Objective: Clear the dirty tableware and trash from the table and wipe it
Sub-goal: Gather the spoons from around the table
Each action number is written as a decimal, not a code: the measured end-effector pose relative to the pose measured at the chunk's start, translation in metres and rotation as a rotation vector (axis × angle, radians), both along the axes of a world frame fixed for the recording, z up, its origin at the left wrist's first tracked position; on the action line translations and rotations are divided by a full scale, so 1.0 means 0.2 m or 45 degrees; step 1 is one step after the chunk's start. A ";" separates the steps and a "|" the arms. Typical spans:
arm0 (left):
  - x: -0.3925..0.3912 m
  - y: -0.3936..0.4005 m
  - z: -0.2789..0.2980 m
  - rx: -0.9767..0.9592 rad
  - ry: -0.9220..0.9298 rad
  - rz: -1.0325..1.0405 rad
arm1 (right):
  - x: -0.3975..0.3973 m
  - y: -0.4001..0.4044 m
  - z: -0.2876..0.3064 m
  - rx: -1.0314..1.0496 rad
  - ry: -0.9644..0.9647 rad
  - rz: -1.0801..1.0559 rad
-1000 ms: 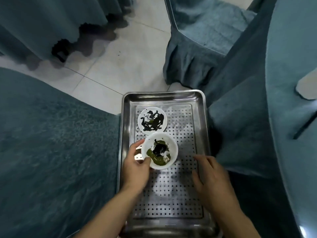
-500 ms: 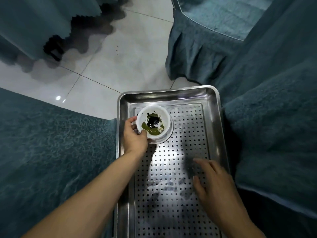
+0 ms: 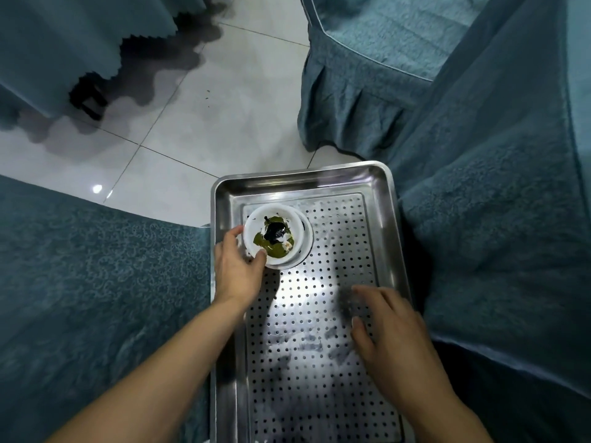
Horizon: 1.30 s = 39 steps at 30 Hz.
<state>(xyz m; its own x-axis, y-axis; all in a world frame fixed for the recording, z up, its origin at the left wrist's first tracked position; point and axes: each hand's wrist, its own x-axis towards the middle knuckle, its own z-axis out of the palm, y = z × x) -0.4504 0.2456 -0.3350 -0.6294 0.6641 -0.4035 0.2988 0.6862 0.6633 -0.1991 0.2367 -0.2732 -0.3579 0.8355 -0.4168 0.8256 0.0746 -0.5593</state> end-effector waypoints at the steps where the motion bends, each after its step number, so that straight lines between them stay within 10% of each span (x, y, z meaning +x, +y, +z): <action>1: 0.01 -0.03 0.04 -0.015 0.068 -0.094 | 0.00 0.00 0.02 0.015 -0.005 -0.006; 9: 0.13 -0.15 0.57 -0.138 0.448 -0.818 | -0.04 0.03 0.39 0.230 0.031 -0.046; 21: 0.54 -0.12 1.45 0.043 0.593 -1.214 | 0.15 -0.14 1.09 0.399 -0.078 -0.309; 39: 1.24 -0.11 1.72 0.140 0.581 -1.606 | 0.87 -0.60 1.33 0.360 -0.155 -0.815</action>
